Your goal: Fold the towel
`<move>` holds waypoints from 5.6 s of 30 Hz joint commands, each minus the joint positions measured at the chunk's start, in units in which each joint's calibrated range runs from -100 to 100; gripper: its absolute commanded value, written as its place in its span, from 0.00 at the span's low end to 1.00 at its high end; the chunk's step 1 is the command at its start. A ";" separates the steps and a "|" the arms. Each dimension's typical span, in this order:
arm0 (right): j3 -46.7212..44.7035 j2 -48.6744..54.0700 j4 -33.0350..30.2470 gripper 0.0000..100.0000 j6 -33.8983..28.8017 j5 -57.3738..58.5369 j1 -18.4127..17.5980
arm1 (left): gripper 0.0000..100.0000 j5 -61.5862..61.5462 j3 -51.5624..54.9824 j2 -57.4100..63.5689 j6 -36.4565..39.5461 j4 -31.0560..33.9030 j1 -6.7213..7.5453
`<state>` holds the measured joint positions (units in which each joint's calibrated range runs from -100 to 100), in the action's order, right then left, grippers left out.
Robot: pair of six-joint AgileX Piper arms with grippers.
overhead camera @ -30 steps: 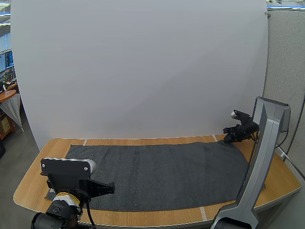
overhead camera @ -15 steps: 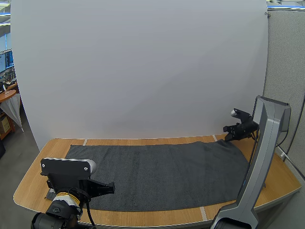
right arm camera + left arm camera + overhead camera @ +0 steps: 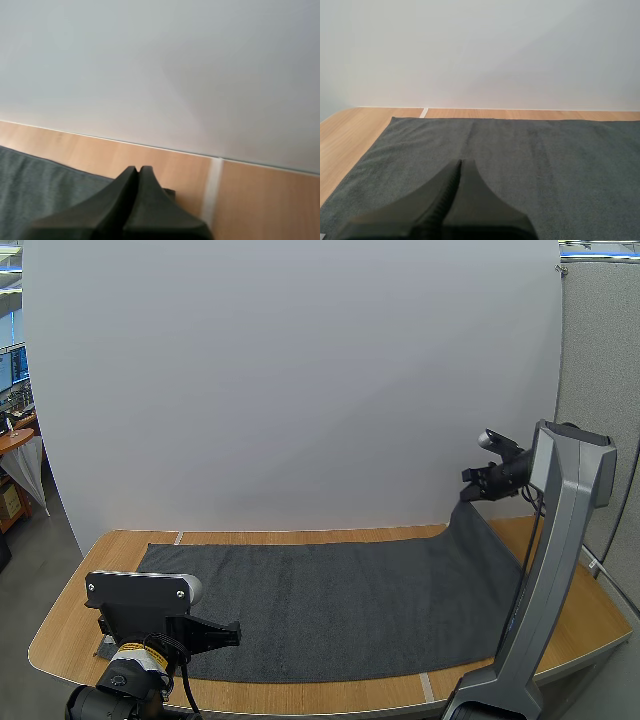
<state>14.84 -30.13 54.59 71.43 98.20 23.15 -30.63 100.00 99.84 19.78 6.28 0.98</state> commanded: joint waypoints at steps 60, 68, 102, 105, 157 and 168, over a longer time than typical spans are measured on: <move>-7.41 19.95 -6.31 0.00 -9.90 -13.10 -35.42 | 0.00 1.31 0.00 0.16 0.60 0.47 0.15; -7.41 19.95 -6.53 0.00 -9.90 -21.84 -38.87 | 0.00 1.31 0.00 0.16 0.60 0.47 0.15; 3.12 10.22 -11.99 0.00 -12.76 -42.66 -46.29 | 0.00 1.31 0.00 0.16 0.60 0.47 0.15; 4.58 8.62 -11.99 0.00 -12.76 -42.87 -46.29 | 0.00 1.31 0.00 0.16 0.60 0.47 0.15; 12.57 -12.45 -14.22 0.00 -10.80 -73.10 -50.91 | 0.00 1.31 0.00 0.16 0.60 0.47 0.15; 18.00 -16.52 -14.15 0.00 -10.89 -74.70 -51.41 | 0.00 1.31 0.00 0.16 0.60 0.47 0.15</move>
<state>31.88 -46.09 40.20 60.07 26.11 -28.08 -30.63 100.00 99.84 19.78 6.28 0.98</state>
